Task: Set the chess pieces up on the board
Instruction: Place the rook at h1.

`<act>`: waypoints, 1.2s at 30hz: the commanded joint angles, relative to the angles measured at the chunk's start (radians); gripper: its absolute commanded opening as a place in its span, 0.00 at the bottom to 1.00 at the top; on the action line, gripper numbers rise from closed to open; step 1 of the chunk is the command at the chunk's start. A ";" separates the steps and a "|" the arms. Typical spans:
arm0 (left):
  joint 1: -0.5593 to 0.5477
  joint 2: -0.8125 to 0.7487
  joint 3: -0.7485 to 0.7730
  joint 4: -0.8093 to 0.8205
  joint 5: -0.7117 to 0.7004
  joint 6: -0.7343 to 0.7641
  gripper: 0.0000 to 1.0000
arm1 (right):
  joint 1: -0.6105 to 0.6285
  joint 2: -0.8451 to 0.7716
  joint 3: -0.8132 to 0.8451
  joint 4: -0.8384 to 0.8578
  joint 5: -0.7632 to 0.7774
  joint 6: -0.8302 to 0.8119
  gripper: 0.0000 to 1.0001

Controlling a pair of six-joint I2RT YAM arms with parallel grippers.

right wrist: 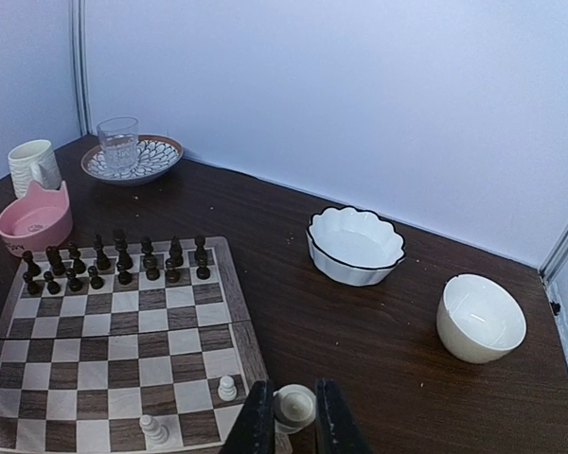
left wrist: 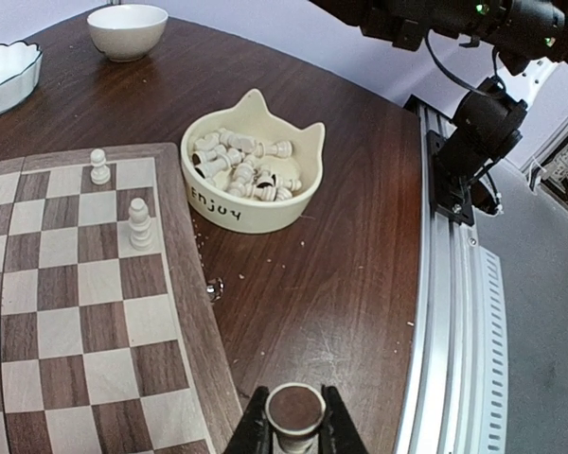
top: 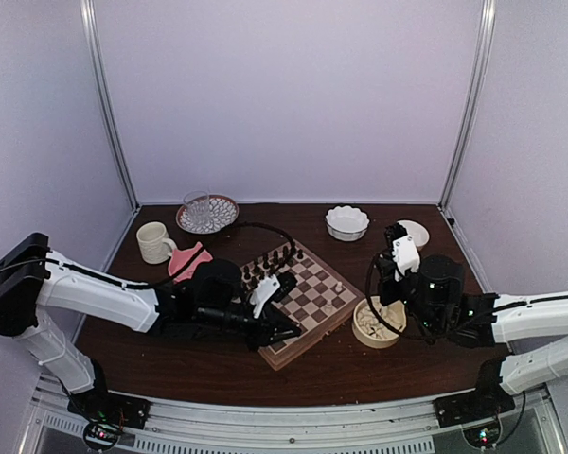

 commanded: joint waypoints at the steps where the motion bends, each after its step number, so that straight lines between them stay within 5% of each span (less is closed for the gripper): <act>1: 0.000 -0.046 -0.007 0.028 -0.023 0.013 0.00 | -0.012 0.016 0.005 -0.008 0.025 0.049 0.00; 28: 0.001 -0.108 -0.029 -0.034 -0.204 0.013 0.00 | -0.011 0.014 0.036 -0.203 -0.072 0.193 0.00; 36: 0.001 -0.092 -0.020 -0.041 -0.196 0.002 0.00 | -0.012 0.135 0.079 -0.174 -0.161 0.190 0.00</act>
